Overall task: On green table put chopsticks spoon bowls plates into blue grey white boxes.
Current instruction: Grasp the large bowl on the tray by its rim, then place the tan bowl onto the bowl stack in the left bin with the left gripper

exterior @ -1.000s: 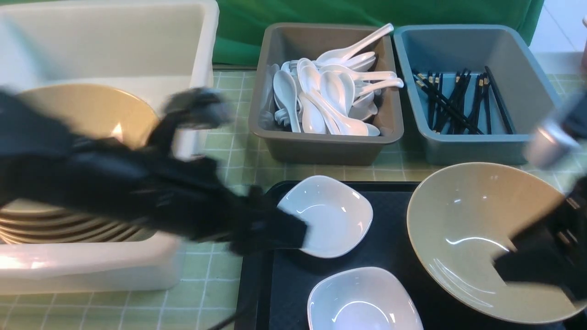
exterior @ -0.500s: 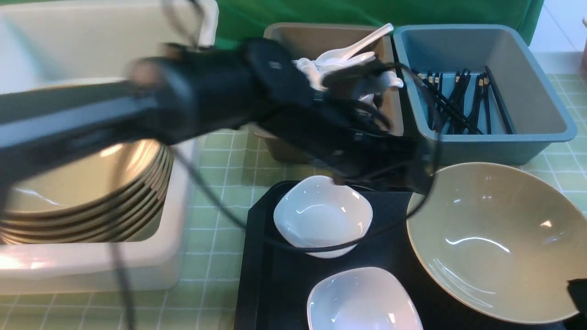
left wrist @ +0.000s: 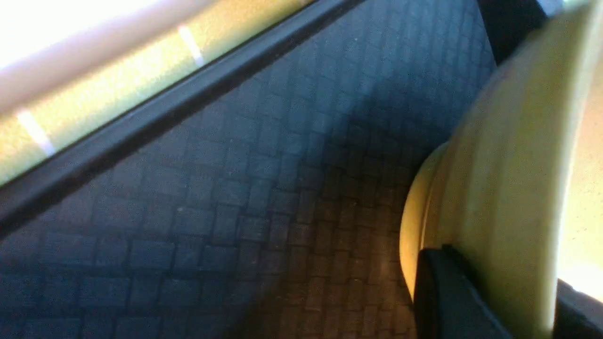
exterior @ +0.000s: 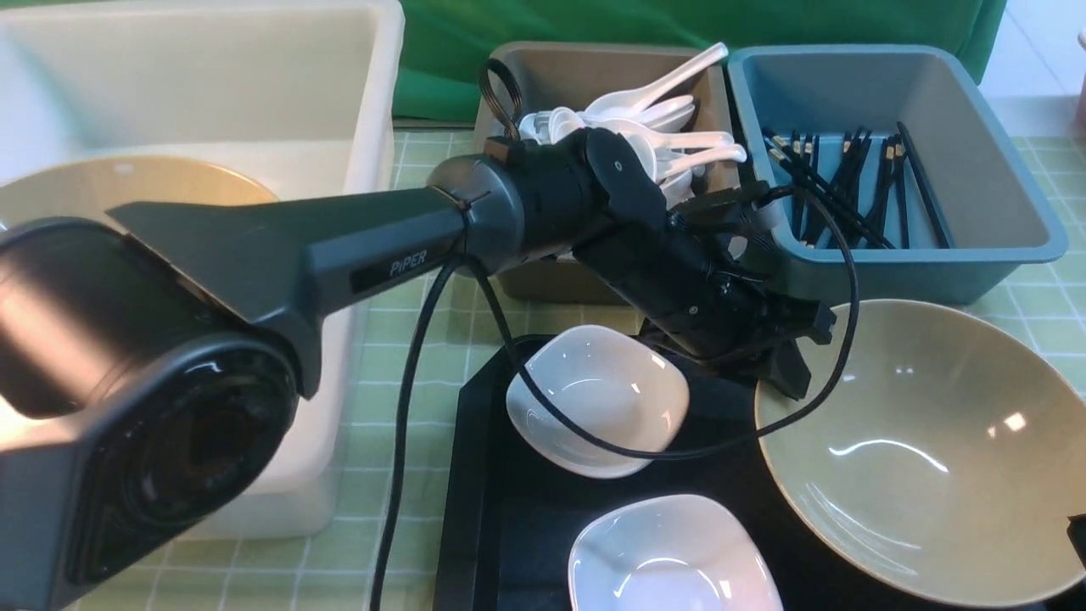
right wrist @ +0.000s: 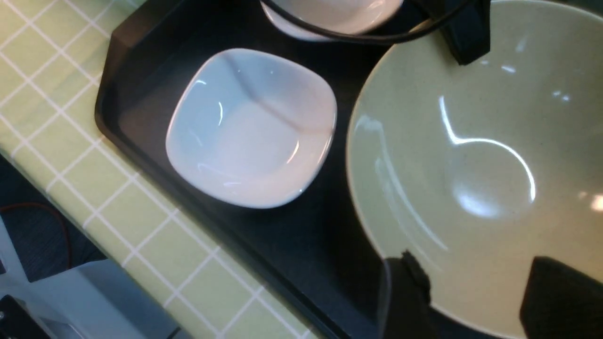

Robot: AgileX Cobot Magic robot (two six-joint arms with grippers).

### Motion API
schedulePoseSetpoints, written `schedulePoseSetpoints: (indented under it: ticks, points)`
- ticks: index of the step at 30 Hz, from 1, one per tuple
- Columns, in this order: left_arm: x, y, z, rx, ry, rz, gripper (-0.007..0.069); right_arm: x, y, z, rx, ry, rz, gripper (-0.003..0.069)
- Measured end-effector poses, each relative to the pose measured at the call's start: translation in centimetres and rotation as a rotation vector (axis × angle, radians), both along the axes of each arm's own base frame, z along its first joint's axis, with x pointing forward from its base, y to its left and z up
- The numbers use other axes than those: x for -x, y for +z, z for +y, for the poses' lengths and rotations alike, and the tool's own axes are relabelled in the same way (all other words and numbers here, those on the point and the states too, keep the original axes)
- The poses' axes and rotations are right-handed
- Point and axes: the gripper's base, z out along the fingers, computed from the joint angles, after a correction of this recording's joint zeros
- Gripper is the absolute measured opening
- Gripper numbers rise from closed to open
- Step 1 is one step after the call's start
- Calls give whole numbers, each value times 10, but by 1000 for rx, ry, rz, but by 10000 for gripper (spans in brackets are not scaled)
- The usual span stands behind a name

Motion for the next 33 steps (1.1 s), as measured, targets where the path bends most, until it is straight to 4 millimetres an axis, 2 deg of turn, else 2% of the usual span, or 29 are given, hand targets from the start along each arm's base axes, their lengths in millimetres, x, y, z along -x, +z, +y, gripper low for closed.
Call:
schedulePoseSetpoints:
  ticks: [3, 5, 9, 10, 11, 12, 13, 16, 20, 21, 22, 25, 27, 29, 32, 33]
  points:
    - [0, 2, 4, -9, -20, 13, 15, 0, 0, 0, 0, 0, -1, 350]
    - [1, 11, 9, -12, -51, -6, 16, 1, 0, 1, -9, 5, 5, 350]
    - [0, 42, 24, -4, -87, -84, 17, 3, 2, 3, -32, 22, 26, 350]
    - [0, 52, 30, -1, -84, -105, 17, 4, 5, 3, -37, 30, 21, 350]
    - [-1, 76, 42, 16, -68, -146, 17, 5, 11, 4, -40, 46, -3, 349]
    - [-1, 79, 45, 16, -62, -152, 17, 5, 13, 4, -41, 49, -11, 347]
    - [0, 103, 58, 30, -45, -194, 17, 6, 22, 4, -45, 62, -45, 338]
    - [3, 144, 92, 29, -8, -267, 17, 7, 40, 5, -56, 99, -142, 281]
    - [9, 185, 140, 25, 55, -331, 17, 4, 53, 10, -84, 156, -198, 133]
    - [10, 189, 146, 26, 68, -336, 17, 4, 53, 11, -85, 159, -196, 125]
    - [15, 201, 163, 35, 107, -355, 17, -2, 53, 14, -94, 180, -182, 78]
    - [27, 212, 209, 66, 239, -340, 17, -20, 46, 22, -90, 232, -142, 29]
    - [38, 213, 235, 83, 323, -320, 17, -31, 42, 27, -98, 247, -114, 24]
    - [50, 214, 271, 103, 447, -304, 17, -40, 39, 31, -117, 259, -92, 23]
    - [81, 219, 329, 131, 682, -324, 17, -53, 35, 39, -164, 289, -73, 22]
    - [92, 223, 342, 136, 748, -347, 17, -56, 34, 41, -178, 294, -69, 22]
